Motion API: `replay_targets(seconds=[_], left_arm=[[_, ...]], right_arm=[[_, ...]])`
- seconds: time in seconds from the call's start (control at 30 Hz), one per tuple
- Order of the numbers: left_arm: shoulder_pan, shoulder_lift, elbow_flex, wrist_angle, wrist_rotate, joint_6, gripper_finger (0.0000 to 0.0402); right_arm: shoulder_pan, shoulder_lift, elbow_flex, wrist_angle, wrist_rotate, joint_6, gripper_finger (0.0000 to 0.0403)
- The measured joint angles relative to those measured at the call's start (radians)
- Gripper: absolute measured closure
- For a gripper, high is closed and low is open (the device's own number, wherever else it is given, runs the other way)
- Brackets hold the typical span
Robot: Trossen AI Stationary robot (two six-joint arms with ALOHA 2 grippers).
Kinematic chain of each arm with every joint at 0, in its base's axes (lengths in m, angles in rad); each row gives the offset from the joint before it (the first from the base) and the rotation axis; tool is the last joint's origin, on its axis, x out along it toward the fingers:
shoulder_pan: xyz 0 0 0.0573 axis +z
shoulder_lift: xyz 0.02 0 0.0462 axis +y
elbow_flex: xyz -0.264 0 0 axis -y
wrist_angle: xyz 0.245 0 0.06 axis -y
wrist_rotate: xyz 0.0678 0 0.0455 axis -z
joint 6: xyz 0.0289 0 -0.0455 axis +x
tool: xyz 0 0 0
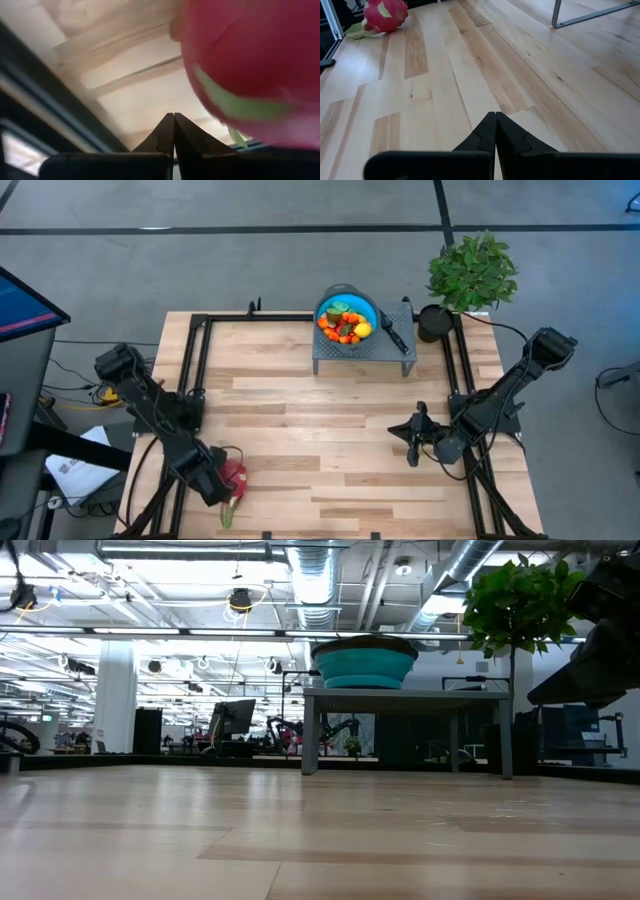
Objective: Pick & Place Fruit
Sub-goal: Put the dragonfruit into the strainer bowl
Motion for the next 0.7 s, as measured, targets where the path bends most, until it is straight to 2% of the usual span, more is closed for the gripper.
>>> replay_targets(seconds=[0.23, 0.3, 0.47, 0.63, 0.7], left_arm=[[-0.050, 0.093, -0.037, 0.105, -0.020, 0.052, 0.0401], [-0.059, 0.111, -0.038, 0.177, -0.108, 0.065, 0.0401], [-0.078, 0.110, -0.039, 0.223, -0.340, 0.068, 0.0401], [-0.075, 0.108, -0.040, 0.259, -0.480, 0.081, 0.0401], [-0.072, 0.108, -0.040, 0.310, -0.493, 0.118, 0.0401]], right_arm=[[0.000, 0.000, 0.000, 0.004, 0.000, 0.000, 0.0403], [0.000, 0.000, 0.000, 0.004, 0.000, 0.000, 0.0403], [-0.001, 0.000, 0.000, 0.010, 0.000, 0.000, 0.0403], [-0.014, 0.000, 0.000, 0.011, 0.000, 0.008, 0.0403], [-0.014, 0.000, 0.000, 0.010, 0.001, 0.008, 0.0403]])
